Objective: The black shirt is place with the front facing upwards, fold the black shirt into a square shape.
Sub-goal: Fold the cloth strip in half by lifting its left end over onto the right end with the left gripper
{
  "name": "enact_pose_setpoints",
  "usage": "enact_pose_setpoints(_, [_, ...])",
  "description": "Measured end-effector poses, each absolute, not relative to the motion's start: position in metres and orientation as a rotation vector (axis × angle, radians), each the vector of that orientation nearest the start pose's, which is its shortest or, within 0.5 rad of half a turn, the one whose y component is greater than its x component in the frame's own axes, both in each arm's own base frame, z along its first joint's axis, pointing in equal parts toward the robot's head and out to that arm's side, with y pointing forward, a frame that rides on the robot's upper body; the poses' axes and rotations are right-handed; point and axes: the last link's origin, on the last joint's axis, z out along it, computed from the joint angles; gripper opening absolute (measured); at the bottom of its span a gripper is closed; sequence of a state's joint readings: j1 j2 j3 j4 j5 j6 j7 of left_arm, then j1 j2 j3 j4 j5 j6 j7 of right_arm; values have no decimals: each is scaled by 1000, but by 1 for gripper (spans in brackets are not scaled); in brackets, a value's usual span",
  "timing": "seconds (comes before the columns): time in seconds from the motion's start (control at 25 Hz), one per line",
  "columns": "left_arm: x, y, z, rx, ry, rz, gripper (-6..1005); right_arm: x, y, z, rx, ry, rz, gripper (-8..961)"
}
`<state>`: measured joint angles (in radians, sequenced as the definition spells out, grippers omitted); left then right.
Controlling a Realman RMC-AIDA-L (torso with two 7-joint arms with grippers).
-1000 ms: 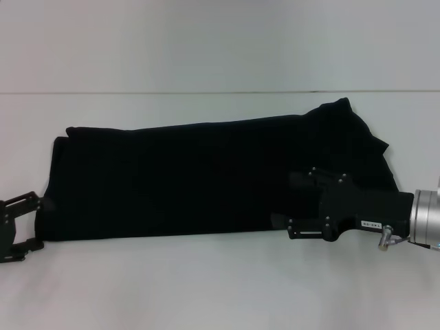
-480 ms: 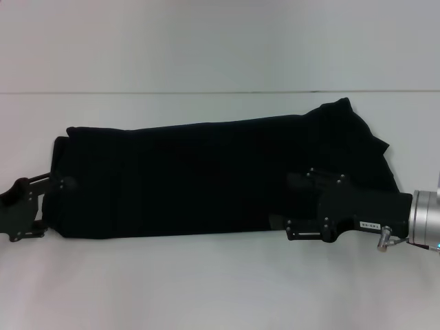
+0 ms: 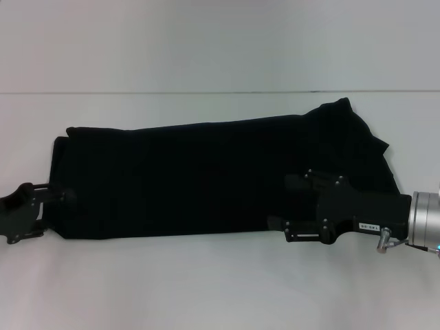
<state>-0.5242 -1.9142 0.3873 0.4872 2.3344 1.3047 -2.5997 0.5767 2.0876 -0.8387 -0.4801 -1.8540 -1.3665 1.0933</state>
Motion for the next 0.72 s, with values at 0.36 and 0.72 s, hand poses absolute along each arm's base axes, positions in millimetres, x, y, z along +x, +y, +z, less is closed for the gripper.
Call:
enact_pose_setpoints(0.36, [-370,334,58,1938,2783,803,544,255,338,-44,-2721,376,650,944])
enact_pose_setpoints(0.72, [-374,332,60,1932,2795,836,196,257,336,-44,-2723,375,646,945])
